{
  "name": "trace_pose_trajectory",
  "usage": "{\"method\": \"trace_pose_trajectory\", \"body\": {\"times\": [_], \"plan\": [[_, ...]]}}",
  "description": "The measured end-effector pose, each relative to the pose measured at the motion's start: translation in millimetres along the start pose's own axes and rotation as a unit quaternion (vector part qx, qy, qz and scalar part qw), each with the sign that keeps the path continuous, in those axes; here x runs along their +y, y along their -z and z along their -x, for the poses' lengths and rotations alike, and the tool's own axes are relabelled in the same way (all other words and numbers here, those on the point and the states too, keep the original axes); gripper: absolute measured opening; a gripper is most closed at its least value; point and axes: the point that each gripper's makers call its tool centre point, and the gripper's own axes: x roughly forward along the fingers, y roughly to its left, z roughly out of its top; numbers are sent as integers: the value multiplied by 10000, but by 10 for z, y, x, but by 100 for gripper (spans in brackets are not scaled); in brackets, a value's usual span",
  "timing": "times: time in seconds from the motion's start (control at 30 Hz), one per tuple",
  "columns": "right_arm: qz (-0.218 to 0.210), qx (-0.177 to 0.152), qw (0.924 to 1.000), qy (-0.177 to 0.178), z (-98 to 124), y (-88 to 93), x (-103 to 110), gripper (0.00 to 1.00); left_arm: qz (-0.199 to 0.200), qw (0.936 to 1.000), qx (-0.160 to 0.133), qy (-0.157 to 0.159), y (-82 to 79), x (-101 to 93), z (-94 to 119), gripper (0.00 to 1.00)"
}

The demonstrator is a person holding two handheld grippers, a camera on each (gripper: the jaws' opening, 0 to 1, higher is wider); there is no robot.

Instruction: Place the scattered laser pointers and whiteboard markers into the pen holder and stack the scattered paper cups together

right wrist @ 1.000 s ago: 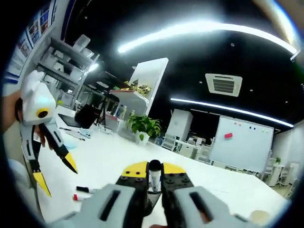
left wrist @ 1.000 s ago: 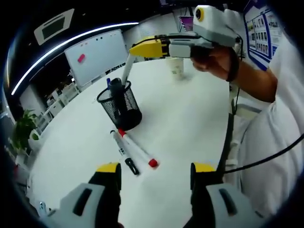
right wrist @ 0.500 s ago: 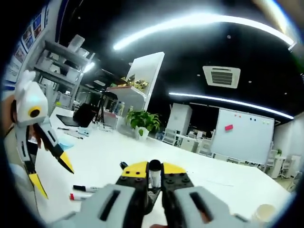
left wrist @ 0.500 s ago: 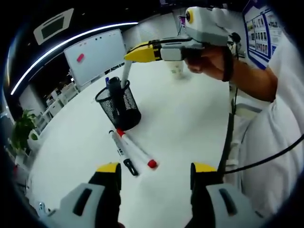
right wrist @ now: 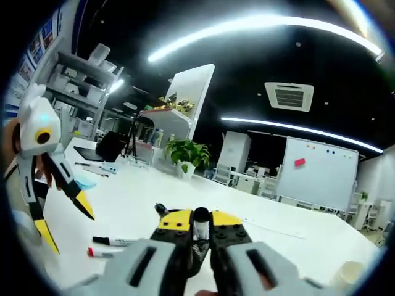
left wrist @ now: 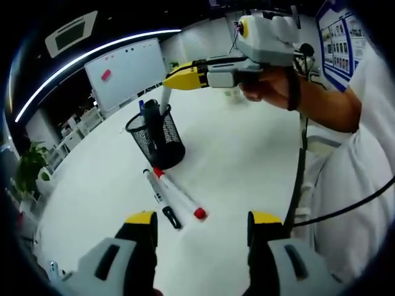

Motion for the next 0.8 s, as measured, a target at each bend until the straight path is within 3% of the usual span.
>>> {"method": "trace_pose_trajectory", "body": {"times": [0.13,0.8], "plan": [[-187,38,9998,-18,1,22,3,10,15,10000,-20,-21,-9,9,0,59],[-170,275,9994,-124,-74,206,58,10,15,10000,30,19,4,-57,-24,59]]}}
